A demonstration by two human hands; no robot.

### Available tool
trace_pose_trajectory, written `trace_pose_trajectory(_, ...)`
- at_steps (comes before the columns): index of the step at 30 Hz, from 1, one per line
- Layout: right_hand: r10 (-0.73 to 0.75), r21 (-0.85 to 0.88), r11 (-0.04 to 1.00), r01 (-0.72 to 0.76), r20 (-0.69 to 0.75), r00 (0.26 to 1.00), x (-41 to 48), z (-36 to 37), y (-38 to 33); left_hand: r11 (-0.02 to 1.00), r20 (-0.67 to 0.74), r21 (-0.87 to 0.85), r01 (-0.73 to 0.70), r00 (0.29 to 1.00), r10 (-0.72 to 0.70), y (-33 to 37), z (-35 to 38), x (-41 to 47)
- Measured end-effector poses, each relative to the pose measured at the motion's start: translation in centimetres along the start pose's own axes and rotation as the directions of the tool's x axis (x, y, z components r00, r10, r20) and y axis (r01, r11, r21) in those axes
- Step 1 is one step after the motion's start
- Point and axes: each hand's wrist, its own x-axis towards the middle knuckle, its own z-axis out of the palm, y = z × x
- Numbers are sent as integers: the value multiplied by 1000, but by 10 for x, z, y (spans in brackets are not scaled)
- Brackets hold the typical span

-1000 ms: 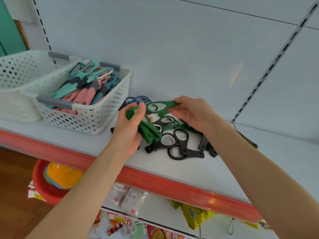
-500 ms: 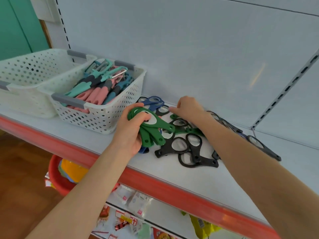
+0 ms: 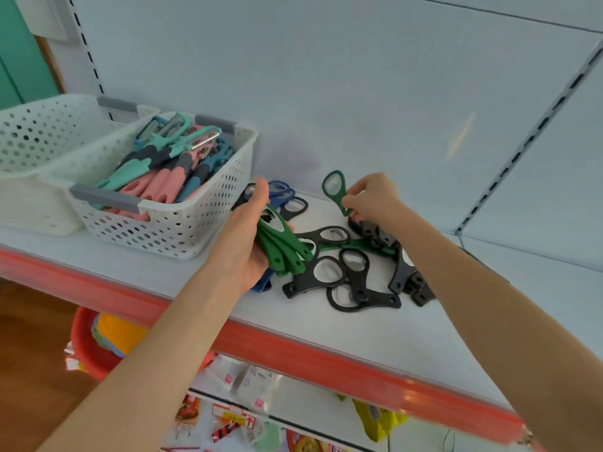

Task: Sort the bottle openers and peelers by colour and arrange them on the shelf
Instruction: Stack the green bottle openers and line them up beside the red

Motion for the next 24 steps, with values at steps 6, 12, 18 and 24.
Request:
trace_pose_trajectory(6,-123,380,925,8,278,953,-63,-37,-3,997,131,68,-25,991,16,-9,16,6)
trace_pose_trajectory(12,-191,222,965,137,242,951,-101,-33,8,998,93,65,-27,995,21,-23,33,7)
trace_pose_trajectory(18,-228,110,968,225,15,973,-125,-14,15,1000,100,-3,-5,995,5,-28,37,4)
trace_pose_trajectory(24,-127,383,916,122,-13,992,-143,6,13,997,24,-57,-43,999,44,-32,45,-6)
